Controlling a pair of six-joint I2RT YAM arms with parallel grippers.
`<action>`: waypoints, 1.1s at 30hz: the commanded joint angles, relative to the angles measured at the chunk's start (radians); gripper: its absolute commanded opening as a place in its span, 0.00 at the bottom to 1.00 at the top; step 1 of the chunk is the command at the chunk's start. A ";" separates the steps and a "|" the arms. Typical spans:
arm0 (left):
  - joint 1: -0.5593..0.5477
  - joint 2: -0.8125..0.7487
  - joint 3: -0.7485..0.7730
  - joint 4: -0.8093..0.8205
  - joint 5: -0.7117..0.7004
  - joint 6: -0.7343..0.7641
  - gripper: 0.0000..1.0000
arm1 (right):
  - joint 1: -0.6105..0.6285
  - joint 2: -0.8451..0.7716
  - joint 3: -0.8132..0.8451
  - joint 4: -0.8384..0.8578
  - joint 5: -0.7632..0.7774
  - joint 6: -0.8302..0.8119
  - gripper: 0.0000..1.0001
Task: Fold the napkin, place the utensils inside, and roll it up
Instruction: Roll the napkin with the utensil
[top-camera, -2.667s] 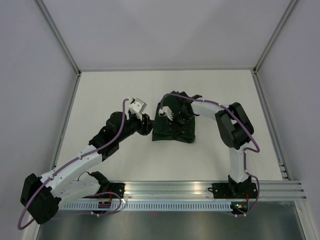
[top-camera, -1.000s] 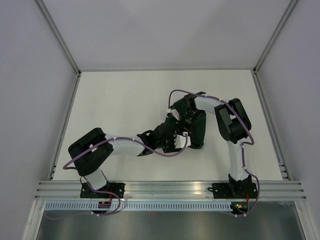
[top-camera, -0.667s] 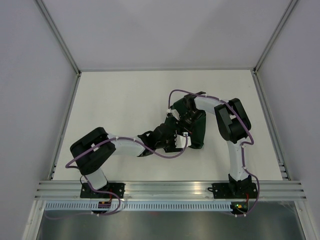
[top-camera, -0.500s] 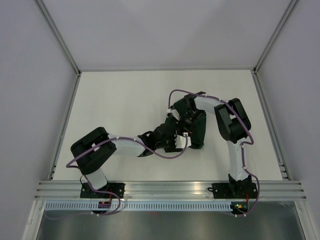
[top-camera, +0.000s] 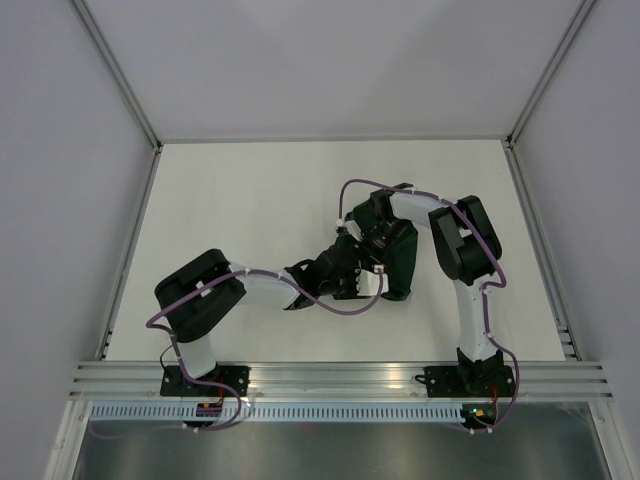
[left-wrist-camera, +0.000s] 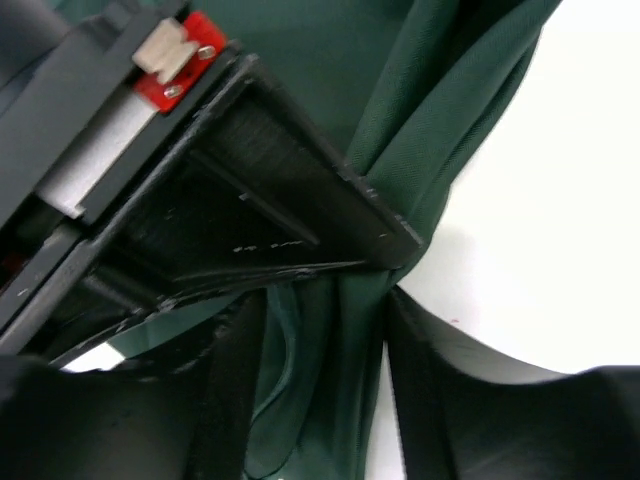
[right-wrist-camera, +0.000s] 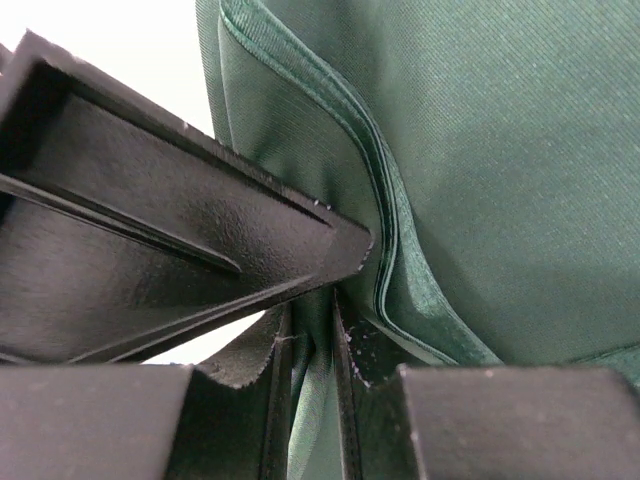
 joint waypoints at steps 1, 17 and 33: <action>-0.007 0.047 0.037 -0.085 0.046 0.047 0.52 | -0.008 0.077 -0.018 0.109 0.205 -0.089 0.14; -0.007 0.107 0.193 -0.398 0.121 -0.096 0.02 | -0.025 0.031 0.031 0.112 0.188 -0.063 0.33; 0.021 0.191 0.333 -0.588 0.253 -0.188 0.02 | -0.209 -0.174 0.100 0.151 0.027 0.079 0.61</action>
